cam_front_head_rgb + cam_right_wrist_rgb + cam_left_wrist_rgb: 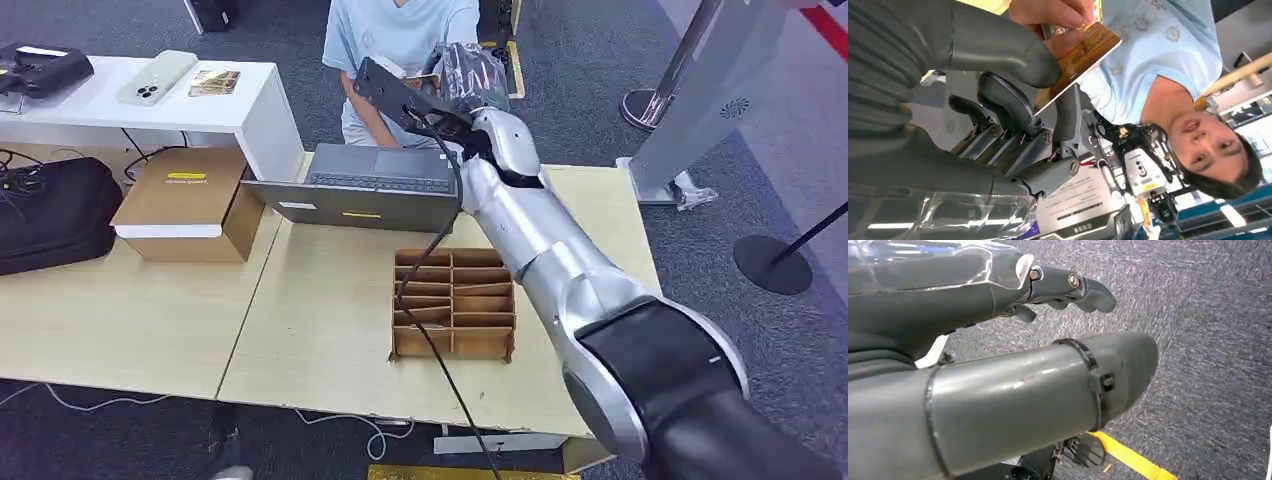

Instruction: Pass the card to the sensor for recognition and then transmit it.

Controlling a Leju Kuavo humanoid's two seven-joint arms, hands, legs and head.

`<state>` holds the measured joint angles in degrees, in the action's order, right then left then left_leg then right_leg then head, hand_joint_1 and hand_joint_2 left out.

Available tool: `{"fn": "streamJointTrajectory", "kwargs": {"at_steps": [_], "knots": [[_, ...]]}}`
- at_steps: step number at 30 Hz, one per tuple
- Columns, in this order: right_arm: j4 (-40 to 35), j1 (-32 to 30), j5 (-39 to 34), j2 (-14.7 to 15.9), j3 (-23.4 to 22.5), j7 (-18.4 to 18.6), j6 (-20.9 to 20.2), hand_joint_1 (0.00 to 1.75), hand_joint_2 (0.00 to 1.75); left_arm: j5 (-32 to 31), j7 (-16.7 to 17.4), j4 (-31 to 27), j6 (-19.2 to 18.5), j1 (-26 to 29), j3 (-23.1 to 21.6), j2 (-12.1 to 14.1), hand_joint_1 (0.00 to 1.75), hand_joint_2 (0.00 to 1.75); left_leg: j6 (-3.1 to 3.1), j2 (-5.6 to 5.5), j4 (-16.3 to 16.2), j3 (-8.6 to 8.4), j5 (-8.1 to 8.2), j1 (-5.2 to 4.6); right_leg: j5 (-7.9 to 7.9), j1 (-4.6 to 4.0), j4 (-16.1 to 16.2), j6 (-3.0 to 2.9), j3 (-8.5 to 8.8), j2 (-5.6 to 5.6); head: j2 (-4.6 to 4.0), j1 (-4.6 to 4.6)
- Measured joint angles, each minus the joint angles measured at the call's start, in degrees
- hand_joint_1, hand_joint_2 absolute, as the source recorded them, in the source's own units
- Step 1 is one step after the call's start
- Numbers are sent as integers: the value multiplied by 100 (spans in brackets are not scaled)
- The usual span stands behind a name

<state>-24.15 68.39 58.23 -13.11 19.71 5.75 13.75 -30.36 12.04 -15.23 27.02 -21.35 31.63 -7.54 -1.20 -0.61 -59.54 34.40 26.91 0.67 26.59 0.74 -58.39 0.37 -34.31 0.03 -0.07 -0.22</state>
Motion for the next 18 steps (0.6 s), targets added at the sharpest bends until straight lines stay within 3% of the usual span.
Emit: {"fn": "streamJointTrajectory", "kwargs": {"at_steps": [1,2,11,14,18], "knots": [[30,1,0,0,-13,-6,7,169,175,-2,0,2,11,-1,-6,-2,0,0,0,0,0,0,0,0,0,0,0,0,0,0,0,0],[57,1,0,0,-22,-20,11,0,175,-7,0,0,11,-2,-13,0,0,0,0,0,0,0,0,0,0,0,0,0,0,0,0,0],[129,8,-138,0,-173,-457,308,0,175,-105,-9,2,7,-2,-33,0,0,0,0,-1,0,1,0,0,0,0,0,0,0,0,0,2],[81,4,-492,0,-330,-844,597,0,175,-157,-70,2,6,-1,-44,-2,0,0,0,-1,0,1,0,0,0,0,0,0,0,-2,0,0],[-148,-20,-1569,0,-790,-1681,931,0,175,-234,-85,2,7,5,-105,-11,0,0,0,-2,0,1,0,0,0,0,0,0,0,-2,0,2]]}}
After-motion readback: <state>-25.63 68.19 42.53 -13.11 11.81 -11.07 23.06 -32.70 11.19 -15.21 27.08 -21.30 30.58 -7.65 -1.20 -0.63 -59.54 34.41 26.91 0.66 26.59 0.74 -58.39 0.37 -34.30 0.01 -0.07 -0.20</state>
